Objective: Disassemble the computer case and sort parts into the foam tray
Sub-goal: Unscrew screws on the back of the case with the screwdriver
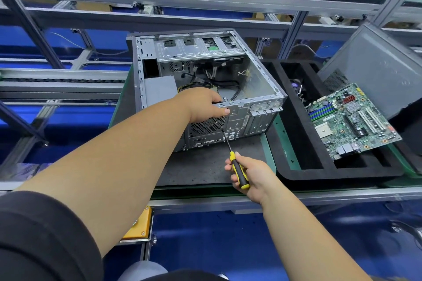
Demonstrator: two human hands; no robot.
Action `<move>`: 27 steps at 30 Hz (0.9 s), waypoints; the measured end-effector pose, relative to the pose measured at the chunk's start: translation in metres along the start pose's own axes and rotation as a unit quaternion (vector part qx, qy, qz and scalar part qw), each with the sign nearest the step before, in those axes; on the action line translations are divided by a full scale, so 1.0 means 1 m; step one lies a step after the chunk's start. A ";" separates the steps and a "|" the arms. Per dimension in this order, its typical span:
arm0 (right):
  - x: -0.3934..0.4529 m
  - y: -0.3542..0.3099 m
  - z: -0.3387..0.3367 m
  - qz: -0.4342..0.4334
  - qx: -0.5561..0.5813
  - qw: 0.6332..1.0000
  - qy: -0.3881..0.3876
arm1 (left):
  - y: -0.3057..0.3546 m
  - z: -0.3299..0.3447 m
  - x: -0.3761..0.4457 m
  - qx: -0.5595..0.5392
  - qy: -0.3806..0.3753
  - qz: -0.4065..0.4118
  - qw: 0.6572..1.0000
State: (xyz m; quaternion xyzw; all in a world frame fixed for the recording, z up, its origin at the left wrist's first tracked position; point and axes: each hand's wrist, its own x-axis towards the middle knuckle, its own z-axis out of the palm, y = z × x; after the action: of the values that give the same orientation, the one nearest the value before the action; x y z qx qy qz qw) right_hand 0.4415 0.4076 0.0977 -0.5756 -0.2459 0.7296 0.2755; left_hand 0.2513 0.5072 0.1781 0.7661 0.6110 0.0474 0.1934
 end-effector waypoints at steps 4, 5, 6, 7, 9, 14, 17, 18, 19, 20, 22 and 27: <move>0.005 0.005 0.002 -0.055 -0.076 0.994 0.049 | 0.001 -0.001 -0.001 0.001 0.001 -0.002 1.000; 0.005 0.006 0.002 -0.080 -0.116 0.988 0.068 | 0.001 0.000 -0.001 0.000 0.000 -0.004 1.000; 0.006 0.007 0.001 -0.104 -0.152 0.979 0.088 | 0.001 0.000 -0.001 0.000 0.000 -0.005 1.000; 0.006 0.008 0.001 -0.124 -0.183 0.969 0.108 | 0.001 0.000 -0.001 -0.001 -0.001 -0.005 1.000; 0.006 0.009 0.001 -0.154 -0.234 0.949 0.145 | 0.001 0.000 -0.001 -0.003 -0.004 -0.007 1.000; 0.004 0.012 0.002 -0.272 -0.496 0.783 0.258 | 0.001 -0.001 -0.003 -0.006 -0.006 -0.006 1.000; 0.003 0.011 0.004 -0.313 -0.558 0.713 0.288 | 0.000 -0.001 -0.003 -0.008 -0.006 -0.005 1.000; 0.003 0.011 0.003 -0.310 -0.553 0.722 0.278 | 0.000 -0.001 -0.003 -0.008 -0.006 -0.004 1.000; 0.003 0.010 0.003 -0.297 -0.536 0.746 0.261 | 0.001 -0.001 -0.003 -0.007 -0.006 -0.003 1.000; 0.003 0.008 0.002 -0.270 -0.515 0.777 0.239 | 0.001 -0.002 -0.003 -0.006 -0.007 -0.002 1.000; 0.001 0.002 0.003 -0.194 -0.454 0.849 0.189 | 0.000 -0.001 -0.003 -0.002 -0.008 -0.002 1.000; 0.001 -0.011 0.005 -0.033 -0.203 0.976 0.074 | 0.000 -0.001 -0.002 -0.001 -0.007 -0.001 1.000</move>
State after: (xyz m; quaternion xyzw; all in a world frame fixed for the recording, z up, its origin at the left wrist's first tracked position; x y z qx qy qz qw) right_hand 0.4375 0.4160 0.1050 -0.6631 -0.3868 0.6106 0.1945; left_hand 0.2504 0.5058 0.1789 0.7656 0.6105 0.0423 0.1985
